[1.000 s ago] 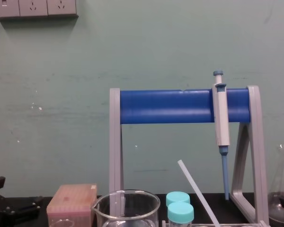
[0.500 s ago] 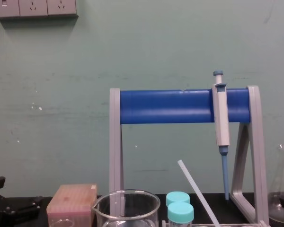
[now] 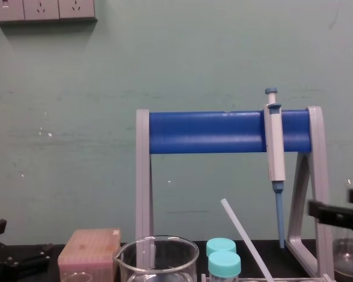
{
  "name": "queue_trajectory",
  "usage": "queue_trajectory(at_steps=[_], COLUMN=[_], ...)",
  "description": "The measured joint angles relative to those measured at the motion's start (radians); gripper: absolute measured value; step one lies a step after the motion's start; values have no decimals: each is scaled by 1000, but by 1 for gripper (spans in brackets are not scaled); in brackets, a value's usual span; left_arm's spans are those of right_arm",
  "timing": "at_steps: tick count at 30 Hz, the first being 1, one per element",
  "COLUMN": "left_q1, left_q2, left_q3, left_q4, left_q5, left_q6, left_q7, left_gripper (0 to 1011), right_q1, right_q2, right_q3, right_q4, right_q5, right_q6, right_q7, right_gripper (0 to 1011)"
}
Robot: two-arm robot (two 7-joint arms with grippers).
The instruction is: Pick up the stirring rod with one hand, then place it down.
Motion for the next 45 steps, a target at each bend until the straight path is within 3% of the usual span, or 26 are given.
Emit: queue_trajectory(at_steps=[2, 6, 16, 28, 45], left_q1=[0, 0, 0, 0, 0], left_q2=[0, 0, 0, 0, 0], left_q3=[0, 0, 0, 0, 0], left_q4=[0, 0, 0, 0, 0], left_q5=[0, 0, 0, 0, 0], left_q6=[0, 0, 0, 0, 0], left_q7=[0, 0, 0, 0, 0], left_gripper=[1000, 1000, 1000, 1000, 1000], right_q1=[6, 12, 26, 92, 162], right_q2=[-10, -20, -29, -80, -151], right_q3=[-1, -16, -55, -93, -121], right_q4=[-18, -48, -85, -24, 77], right_q5=[40, 71, 57, -13, -62], right_q6=[29, 63, 86, 166, 201], right_q7=[54, 127, 233, 197, 198], right_gripper=[1000, 1000, 1000, 1000, 1000])
